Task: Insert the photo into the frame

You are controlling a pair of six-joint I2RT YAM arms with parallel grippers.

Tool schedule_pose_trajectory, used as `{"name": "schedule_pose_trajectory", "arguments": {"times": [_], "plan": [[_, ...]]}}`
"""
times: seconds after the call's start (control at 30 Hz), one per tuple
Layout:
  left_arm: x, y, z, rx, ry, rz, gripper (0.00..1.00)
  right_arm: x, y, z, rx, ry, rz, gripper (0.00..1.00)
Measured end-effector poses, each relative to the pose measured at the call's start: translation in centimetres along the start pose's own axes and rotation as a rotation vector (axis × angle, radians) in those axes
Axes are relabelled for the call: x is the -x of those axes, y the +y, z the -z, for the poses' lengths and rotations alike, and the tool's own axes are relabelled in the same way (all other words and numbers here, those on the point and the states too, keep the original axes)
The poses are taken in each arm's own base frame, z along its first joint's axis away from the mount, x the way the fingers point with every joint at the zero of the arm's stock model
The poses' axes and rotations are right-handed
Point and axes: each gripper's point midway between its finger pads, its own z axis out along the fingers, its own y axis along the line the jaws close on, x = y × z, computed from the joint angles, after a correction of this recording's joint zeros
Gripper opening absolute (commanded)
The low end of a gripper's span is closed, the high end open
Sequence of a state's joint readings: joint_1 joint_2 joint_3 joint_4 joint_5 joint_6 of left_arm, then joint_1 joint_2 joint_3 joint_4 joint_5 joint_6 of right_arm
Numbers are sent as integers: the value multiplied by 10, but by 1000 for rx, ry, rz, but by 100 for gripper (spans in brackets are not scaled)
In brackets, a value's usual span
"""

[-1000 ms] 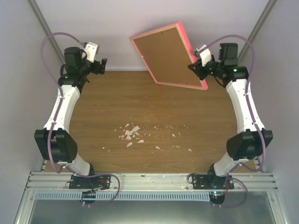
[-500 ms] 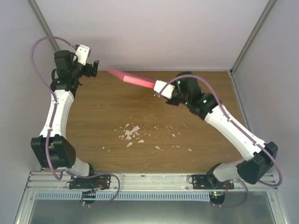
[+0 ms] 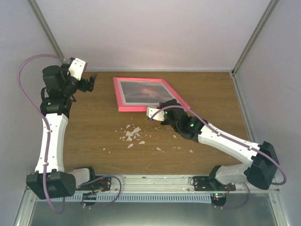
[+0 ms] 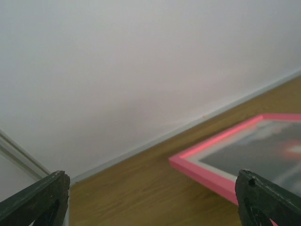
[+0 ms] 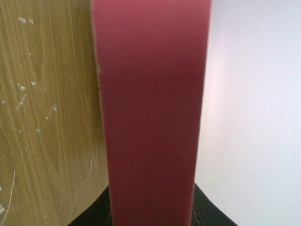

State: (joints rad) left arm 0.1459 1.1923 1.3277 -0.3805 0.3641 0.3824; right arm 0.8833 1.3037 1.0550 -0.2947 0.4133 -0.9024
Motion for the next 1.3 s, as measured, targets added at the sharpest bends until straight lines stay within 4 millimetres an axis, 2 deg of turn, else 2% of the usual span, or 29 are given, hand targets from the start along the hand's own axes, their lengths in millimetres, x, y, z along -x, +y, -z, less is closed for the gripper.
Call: {"name": "schedule_pose_trajectory", "arguments": {"times": [0.1, 0.17, 0.23, 0.33, 0.4, 0.47, 0.57, 0.77, 0.83, 1.0, 1.1, 1.2, 1.3], "plan": [[-14, -11, 2, -43, 40, 22, 94, -8, 14, -6, -17, 27, 24, 23], [-34, -20, 2, -69, 95, 47, 94, -10, 26, -8, -20, 37, 42, 27], [-59, -29, 4, -89, 159, 75, 95, -16, 47, -11, 9, 51, 52, 30], [-87, -45, 17, -111, 227, 100, 95, -28, 83, -16, 75, 79, 99, 46], [-88, -50, 28, -111, 228, 99, 95, -35, 103, -20, 110, 95, 111, 55], [-81, -51, 39, -98, 203, 88, 95, -41, 120, -24, 140, 110, 117, 63], [-75, -53, 50, -84, 175, 72, 95, -40, 143, -29, 185, 117, 124, 76], [-97, -61, 47, -104, 223, 87, 95, -24, 186, -23, 290, 69, 132, 99], [-104, -62, 45, -113, 243, 91, 95, -17, 193, -18, 344, 45, 111, 100], [-112, -64, 39, -133, 271, 101, 96, 15, 198, -3, 496, -67, 49, 100], [-118, -67, 33, -154, 290, 114, 96, 34, 190, 11, 610, -148, -14, 100], [-126, -71, 26, -184, 311, 136, 95, 46, 149, 13, 685, -214, -146, 100], [-136, -74, 15, -215, 342, 164, 95, 43, 82, 0, 683, -263, -310, 99]]}}
